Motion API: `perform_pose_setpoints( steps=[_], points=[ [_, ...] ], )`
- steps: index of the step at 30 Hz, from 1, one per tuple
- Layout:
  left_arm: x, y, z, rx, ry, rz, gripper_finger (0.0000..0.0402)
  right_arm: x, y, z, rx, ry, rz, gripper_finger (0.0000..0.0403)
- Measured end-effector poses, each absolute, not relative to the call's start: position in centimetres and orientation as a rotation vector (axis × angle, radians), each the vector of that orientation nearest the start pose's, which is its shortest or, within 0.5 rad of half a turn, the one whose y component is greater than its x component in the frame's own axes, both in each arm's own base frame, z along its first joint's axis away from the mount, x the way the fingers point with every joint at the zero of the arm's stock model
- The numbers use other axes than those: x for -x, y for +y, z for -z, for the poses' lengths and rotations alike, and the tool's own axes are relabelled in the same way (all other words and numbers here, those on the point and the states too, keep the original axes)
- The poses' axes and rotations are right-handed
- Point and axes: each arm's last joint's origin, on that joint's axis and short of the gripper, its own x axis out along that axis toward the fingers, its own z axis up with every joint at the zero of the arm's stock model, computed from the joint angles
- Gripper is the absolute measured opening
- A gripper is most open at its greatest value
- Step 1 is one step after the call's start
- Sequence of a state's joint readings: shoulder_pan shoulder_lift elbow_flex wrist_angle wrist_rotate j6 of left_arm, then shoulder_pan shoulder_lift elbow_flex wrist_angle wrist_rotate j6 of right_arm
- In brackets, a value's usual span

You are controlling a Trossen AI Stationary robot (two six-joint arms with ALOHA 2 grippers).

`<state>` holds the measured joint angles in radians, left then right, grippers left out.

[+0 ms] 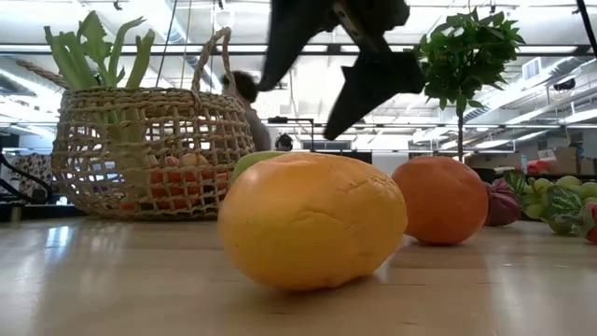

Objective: Build produce basket
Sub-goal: Put the green apple into the brown basket

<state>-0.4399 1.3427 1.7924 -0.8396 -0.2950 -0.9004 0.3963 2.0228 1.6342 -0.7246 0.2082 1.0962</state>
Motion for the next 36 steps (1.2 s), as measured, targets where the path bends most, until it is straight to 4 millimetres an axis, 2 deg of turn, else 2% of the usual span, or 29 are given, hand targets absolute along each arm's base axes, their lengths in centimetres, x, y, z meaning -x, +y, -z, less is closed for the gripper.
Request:
perform_pose_setpoints(
  steps=[6, 13, 22, 27, 36],
  points=[
    [-22.3, -10.2, -48.8, 0.747, 0.378, 0.012, 0.0199, -40.0, 15.9, -20.8, -0.719, 0.938, 0.425, 0.0348],
    [-21.1, -9.6, -49.8, 0.685, 0.338, 0.043, 0.0197, -39.7, 14.8, -18.8, -0.729, 0.946, 0.461, 0.0348],
    [-19.9, -9.0, -50.5, 0.582, 0.301, 0.075, 0.0199, -39.4, 14.8, -17.1, -0.762, 0.947, 0.414, 0.0348],
    [-20.1, -9.1, -49.9, 0.488, 0.350, 0.067, 0.0193, -39.0, 14.7, -16.6, -0.784, 0.956, 0.431, 0.0348],
    [-21.8, -9.9, -47.0, 0.447, 0.555, -0.021, 0.0190, -38.8, 14.6, -16.1, -0.809, 0.956, 0.453, 0.0348]
  ],
)
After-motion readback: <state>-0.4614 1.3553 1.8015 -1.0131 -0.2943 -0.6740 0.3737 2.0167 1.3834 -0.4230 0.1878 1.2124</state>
